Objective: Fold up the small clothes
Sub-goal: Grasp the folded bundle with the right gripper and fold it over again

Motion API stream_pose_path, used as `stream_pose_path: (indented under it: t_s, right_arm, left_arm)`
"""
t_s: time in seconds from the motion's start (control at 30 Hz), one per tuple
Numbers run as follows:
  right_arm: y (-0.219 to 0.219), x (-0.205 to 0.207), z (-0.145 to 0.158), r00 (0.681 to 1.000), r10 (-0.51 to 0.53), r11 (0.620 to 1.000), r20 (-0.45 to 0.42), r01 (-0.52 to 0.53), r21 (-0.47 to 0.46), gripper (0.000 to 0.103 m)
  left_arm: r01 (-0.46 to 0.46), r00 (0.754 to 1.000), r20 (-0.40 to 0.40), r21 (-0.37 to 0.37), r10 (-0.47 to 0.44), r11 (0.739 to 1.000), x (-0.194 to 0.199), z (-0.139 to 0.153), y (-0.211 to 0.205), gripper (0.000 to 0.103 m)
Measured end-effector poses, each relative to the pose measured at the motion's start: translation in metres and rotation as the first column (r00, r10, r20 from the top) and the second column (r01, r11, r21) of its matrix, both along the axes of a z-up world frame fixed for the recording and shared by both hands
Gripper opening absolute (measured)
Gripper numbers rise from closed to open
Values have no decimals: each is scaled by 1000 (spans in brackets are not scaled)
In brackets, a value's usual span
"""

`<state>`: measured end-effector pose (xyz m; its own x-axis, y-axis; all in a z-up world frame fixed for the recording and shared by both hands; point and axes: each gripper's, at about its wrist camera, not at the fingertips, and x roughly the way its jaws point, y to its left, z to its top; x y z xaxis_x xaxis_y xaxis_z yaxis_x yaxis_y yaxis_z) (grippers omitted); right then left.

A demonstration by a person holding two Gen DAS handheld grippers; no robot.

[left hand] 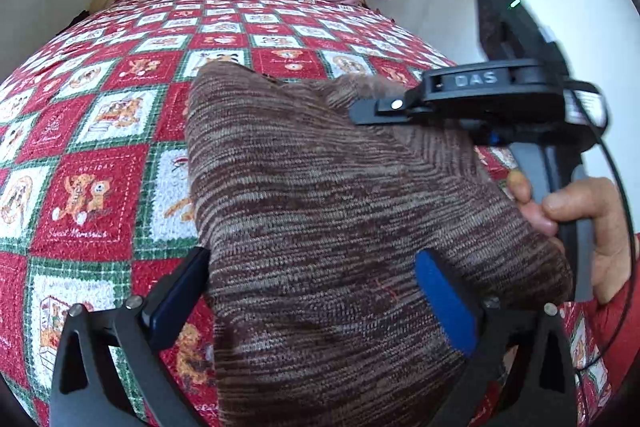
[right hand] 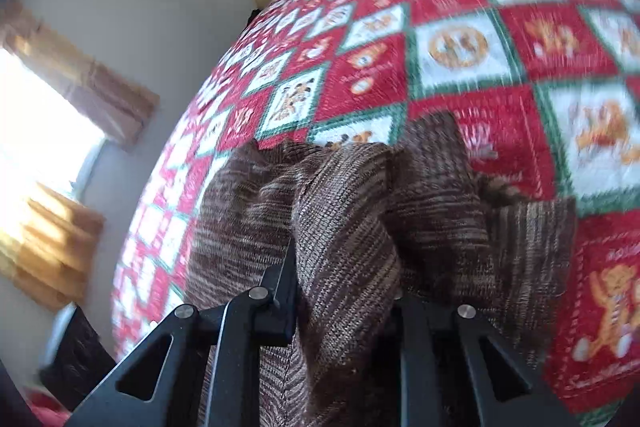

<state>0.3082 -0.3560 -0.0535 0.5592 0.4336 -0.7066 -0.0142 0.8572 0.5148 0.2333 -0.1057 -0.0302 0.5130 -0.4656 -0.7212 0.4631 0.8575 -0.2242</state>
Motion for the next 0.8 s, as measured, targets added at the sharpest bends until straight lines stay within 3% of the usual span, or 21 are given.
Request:
stream_pose_path:
  t_s: [0.1,0.2,0.27,0.33,0.43,0.53,0.6,0.63,0.7,0.8]
  right_arm:
    - [12,-18,32,990,25,991,139,-7,-134,21]
    - [22,-35,62,966,68,955,251,10,-296,21]
    - [24,-38,68,960,93,902,264,31,-431,21]
    - [12,-33,60,972,83,886,219,29,-462,21]
    - [-11,-15,25,992,37,892,123,23,-451,21]
    - [-32,-13,6,993,-1,945,115,38,-324,23]
    - [-41,-16,5,994,-33,959,104,61,-276,39]
    - [-45,-20,5,994,-50,961,96,74,-267,41]
    - [-54,-37,11,992,-98,965,76,114,-237,42]
    - [-59,-85,31,980,-155,957,125,181,-226,42]
  left_arm:
    - [2,1000,6,-6,-2,1000,1,5,-5,103]
    - [21,1000,9,-36,-21,999,2,12,-14,103]
    - [38,999,35,9,-38,999,3,14,-29,103]
    - [50,997,57,57,-53,997,1,14,-44,103]
    - [89,990,95,117,-100,989,-7,13,-63,103]
    - [100,986,114,199,-125,975,-10,8,-76,103]
    - [106,986,105,187,-127,977,-8,9,-73,103]
    - [115,987,94,176,-133,978,-8,11,-69,103]
    - [134,986,80,147,-147,980,-9,18,-58,103]
    - [145,986,81,40,-148,989,-13,34,-27,103]
